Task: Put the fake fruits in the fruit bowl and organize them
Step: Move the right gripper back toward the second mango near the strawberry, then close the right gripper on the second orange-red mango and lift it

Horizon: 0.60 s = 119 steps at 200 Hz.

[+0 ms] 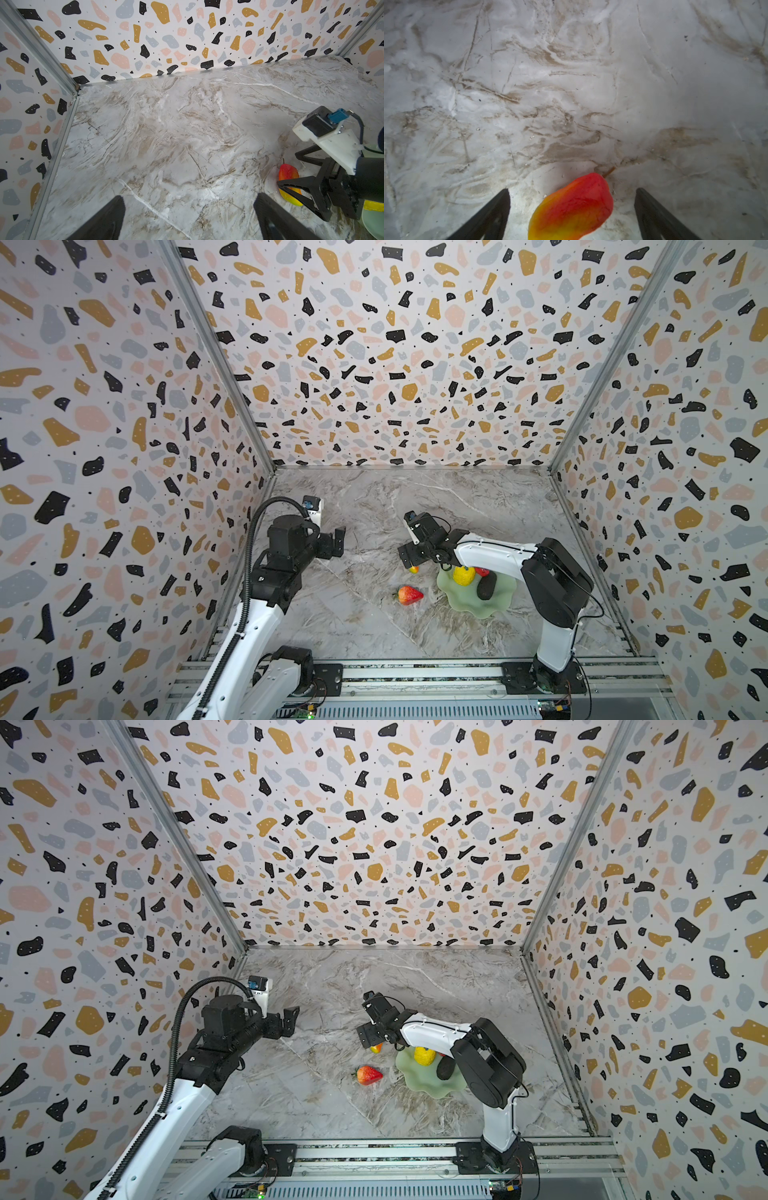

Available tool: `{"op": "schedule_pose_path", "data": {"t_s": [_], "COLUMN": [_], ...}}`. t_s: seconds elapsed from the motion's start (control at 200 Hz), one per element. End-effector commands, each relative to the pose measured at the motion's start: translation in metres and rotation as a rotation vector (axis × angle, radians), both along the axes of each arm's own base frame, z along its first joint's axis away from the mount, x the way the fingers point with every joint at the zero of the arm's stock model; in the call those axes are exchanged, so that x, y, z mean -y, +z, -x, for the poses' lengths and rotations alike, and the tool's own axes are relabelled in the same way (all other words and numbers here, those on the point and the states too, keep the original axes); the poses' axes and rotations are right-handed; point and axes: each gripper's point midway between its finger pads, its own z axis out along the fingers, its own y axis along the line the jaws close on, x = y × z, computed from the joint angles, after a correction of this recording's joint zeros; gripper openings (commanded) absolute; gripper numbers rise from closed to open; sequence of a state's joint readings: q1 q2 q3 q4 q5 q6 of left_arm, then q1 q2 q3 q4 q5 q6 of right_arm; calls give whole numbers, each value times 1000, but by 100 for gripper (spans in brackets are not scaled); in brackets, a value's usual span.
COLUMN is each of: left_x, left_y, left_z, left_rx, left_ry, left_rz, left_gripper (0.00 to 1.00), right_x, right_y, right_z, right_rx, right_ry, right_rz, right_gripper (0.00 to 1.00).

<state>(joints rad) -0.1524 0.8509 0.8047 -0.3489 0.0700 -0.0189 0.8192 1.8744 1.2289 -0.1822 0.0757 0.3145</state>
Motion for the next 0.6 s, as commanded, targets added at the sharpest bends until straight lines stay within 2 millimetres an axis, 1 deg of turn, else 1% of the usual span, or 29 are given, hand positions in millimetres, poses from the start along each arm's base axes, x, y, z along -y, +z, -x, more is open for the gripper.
{"op": "schedule_pose_path", "data": {"t_s": [0.0,0.16,0.496,0.591], "left_x": [1,0,0,0], "left_y": [7,7,9,9], "left_z": [-2,-2,-1,-1], "left_rx": [38,40,47,48], "left_ry": [-1,-1,2,0], "left_rz": [8,7,7,8], "left_gripper": [100,100,100,100], "right_x": [-9,-7,1,2], "right_y": [8,5,-12,-12], "right_z": [-2,1,11,12], "right_rx": [-2,1,-13,-16], "right_ry": [6,7,15,14], "right_rz": [-29,0,95,101], "right_gripper": [92,90,89,89]}}
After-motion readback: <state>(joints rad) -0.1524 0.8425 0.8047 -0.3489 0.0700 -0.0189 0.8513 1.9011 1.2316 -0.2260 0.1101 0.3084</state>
